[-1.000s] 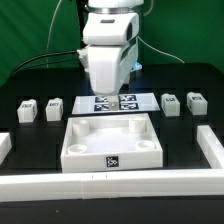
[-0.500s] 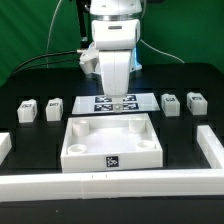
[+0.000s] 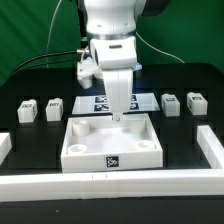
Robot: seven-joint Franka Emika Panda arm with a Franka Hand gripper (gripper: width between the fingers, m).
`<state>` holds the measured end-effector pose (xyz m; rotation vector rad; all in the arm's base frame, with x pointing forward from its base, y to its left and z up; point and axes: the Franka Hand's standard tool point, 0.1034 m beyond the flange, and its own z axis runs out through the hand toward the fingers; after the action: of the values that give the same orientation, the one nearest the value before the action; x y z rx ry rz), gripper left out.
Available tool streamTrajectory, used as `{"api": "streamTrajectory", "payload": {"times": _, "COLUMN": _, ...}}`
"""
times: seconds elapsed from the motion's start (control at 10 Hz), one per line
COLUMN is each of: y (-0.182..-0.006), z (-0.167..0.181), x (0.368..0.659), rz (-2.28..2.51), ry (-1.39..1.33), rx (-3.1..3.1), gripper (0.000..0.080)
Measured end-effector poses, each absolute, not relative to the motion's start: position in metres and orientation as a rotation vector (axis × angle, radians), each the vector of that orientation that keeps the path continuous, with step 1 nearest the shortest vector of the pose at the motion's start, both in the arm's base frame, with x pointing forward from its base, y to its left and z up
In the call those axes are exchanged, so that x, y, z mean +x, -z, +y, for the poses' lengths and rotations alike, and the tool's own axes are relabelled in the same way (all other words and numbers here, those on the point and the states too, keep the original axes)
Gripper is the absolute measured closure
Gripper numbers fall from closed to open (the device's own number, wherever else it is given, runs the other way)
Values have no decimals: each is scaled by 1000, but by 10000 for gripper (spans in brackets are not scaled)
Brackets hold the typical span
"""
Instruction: Assemble one leg
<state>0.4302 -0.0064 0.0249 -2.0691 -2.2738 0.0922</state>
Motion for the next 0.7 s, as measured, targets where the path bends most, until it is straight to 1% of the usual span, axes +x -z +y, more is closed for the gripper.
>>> {"api": "streamTrajectory", "payload": {"times": 0.2, "y": -13, "z": -6, "x": 425, "rz": -2254, "ry": -112, "rx": -2059, "gripper": 150}}
{"api": "streamTrajectory", "payload": {"times": 0.3, "y": -12, "z": -5, "x": 424, "rz": -2245, "ry": -115, "rx": -2065, "gripper": 150}}
{"api": "streamTrajectory", "payload": {"times": 0.4, "y": -13, "z": -1, "x": 424, "rz": -2225, "ry": -116, "rx": -2089, "gripper": 175}}
{"api": "streamTrajectory", "payload": {"times": 0.5, "y": -14, "z": 1, "x": 425, "rz": -2220, "ry": -114, "rx": -2098, "gripper": 175}}
{"api": "streamTrajectory", "payload": {"times": 0.7, "y": -12, "z": -1, "x": 423, "rz": -2212, "ry": -118, "rx": -2102, "gripper": 528}}
